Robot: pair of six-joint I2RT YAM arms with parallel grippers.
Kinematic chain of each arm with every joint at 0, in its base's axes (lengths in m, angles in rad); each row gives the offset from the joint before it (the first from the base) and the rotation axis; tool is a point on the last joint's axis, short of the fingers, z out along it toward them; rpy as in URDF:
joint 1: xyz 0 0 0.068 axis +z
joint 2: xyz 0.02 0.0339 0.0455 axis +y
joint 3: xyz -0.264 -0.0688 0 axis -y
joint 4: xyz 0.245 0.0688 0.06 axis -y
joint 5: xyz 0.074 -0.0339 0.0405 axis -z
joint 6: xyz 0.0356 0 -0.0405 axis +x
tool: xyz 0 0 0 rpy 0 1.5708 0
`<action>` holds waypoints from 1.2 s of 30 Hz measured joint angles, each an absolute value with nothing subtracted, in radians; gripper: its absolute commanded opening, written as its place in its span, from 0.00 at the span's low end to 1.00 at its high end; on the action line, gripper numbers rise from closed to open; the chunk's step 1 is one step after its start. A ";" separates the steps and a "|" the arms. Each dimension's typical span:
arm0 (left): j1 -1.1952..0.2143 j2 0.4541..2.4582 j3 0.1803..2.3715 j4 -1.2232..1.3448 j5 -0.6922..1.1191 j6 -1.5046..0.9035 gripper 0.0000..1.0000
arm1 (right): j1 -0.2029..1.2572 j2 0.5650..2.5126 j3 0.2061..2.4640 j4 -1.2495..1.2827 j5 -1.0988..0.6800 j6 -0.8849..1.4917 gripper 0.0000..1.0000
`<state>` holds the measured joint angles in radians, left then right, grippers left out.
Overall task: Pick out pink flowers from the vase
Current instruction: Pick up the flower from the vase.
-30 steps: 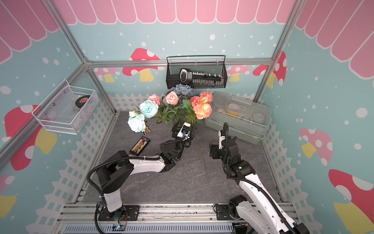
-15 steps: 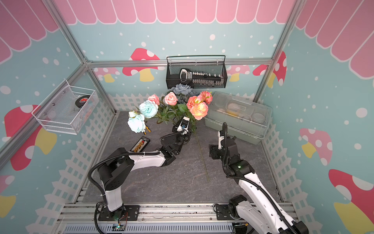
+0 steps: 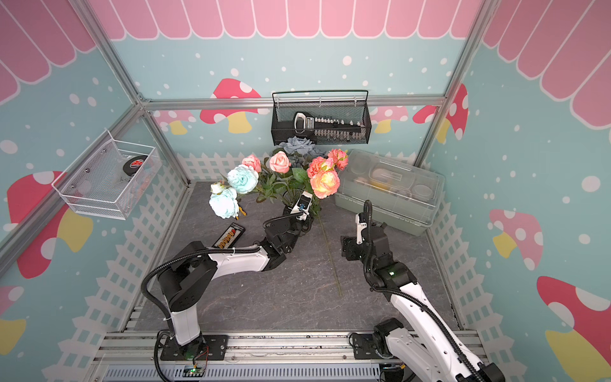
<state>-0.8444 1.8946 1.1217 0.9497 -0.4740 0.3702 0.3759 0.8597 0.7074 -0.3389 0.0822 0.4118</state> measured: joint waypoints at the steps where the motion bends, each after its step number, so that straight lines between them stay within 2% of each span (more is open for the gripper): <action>1: -0.844 1.891 1.122 0.947 -0.475 0.369 0.46 | 0.376 0.859 0.707 -0.339 0.080 0.412 0.74; 5: -0.844 1.885 1.122 0.945 -0.474 0.372 0.60 | 0.376 0.847 0.707 -0.340 0.074 0.412 0.74; 9: -0.842 1.885 1.122 0.944 -0.472 0.371 0.60 | 0.376 0.845 0.707 -0.340 0.070 0.411 0.74; 11: -0.841 1.885 1.122 0.941 -0.467 0.377 0.52 | 0.376 0.845 0.707 -0.340 0.070 0.411 0.74; 15: -0.835 1.885 1.134 0.927 -0.453 0.396 0.27 | 0.376 0.845 0.705 -0.340 0.067 0.411 0.74; 20: -0.830 1.885 1.142 0.918 -0.438 0.397 0.16 | 0.376 0.843 0.697 -0.340 0.067 0.410 0.74; 24: -0.830 1.879 1.141 0.896 -0.425 0.397 0.00 | 0.376 0.841 0.694 -0.340 0.066 0.408 0.74; 36: -0.827 1.627 1.137 0.707 -0.331 0.339 0.00 | 0.376 0.821 0.694 -0.336 0.058 0.408 0.74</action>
